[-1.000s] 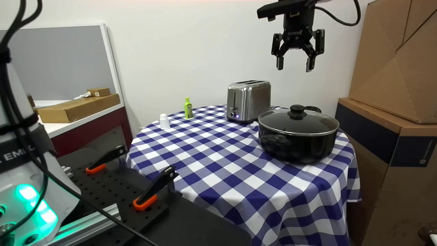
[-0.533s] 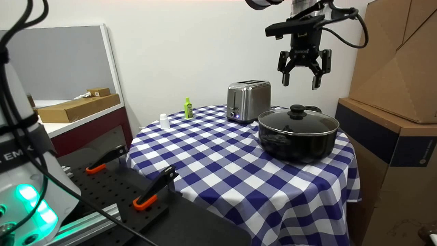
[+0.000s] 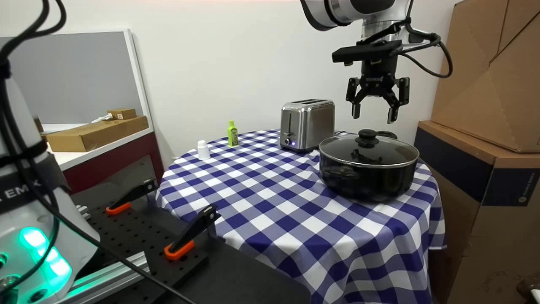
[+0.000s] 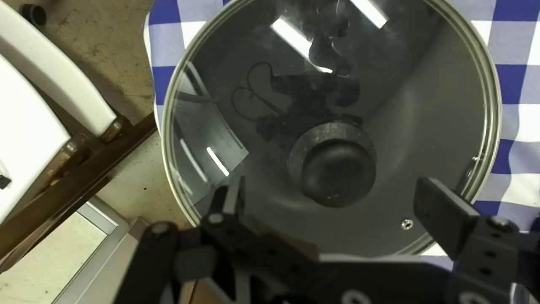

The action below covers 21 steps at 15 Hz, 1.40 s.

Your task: Remove the glass lid from the black pot.

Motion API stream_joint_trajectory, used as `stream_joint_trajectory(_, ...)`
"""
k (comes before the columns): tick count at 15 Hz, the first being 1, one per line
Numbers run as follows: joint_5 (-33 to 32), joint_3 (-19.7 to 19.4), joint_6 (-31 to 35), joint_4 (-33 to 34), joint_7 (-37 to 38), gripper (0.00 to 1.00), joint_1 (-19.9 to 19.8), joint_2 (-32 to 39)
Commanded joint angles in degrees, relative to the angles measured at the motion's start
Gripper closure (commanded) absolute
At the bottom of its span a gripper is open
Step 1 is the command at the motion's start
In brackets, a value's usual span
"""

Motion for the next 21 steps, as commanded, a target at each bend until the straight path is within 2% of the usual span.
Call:
stream_joint_trajectory(1,-2.1,0.8,0.6,3.4,1.7,0.00,-0.5,2.8)
stream_joint_trajectory(9,-4.4,1.1,1.5,3.7,1.6,0.00,-0.3,5.7)
stream_joint_trajectory(10,-4.9,1.0,2.1,3.5,1.8,0.25,-0.2,5.8)
stream_joint_trajectory(12,-5.7,1.1,3.0,3.3,1.4,0.32,-0.2,5.9)
stream_joint_trajectory(17,-5.9,2.0,3.8,2.4,0.9,0.71,0.1,4.9)
stream_joint_trajectory(18,-6.0,2.1,3.8,2.3,0.8,0.75,0.0,4.6)
stream_joint_trajectory(21,-5.1,3.0,3.4,0.0,-0.2,0.75,-0.2,1.4)
